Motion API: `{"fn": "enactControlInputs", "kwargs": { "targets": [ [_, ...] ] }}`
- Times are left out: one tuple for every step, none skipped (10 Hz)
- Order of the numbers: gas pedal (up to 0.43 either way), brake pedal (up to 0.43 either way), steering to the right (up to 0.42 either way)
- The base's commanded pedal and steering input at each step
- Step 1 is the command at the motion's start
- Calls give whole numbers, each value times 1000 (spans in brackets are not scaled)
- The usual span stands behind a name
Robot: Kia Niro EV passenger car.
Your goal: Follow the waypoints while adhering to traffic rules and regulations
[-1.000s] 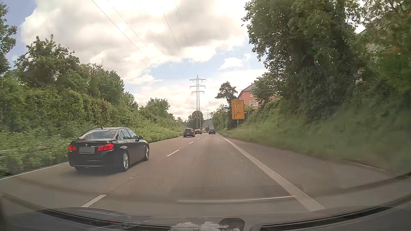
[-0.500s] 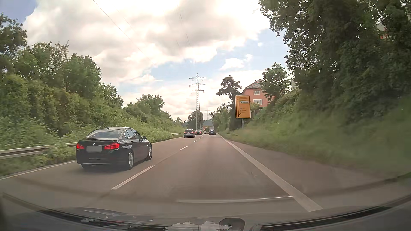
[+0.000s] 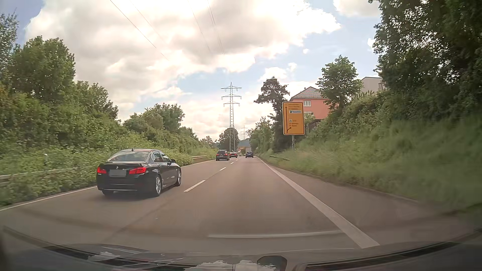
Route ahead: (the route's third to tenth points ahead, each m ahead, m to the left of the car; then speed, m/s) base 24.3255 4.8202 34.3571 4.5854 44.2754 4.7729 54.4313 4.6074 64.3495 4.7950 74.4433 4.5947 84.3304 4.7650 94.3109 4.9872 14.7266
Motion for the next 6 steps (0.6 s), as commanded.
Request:
{"fn": "enactControlInputs", "kwargs": {
  "targets": [
    [87, 0, 0],
    [87, 0, -1],
    [87, 0, -1],
    [87, 0, 0],
    [87, 0, -1],
    [87, 0, -1]
  ]
}}
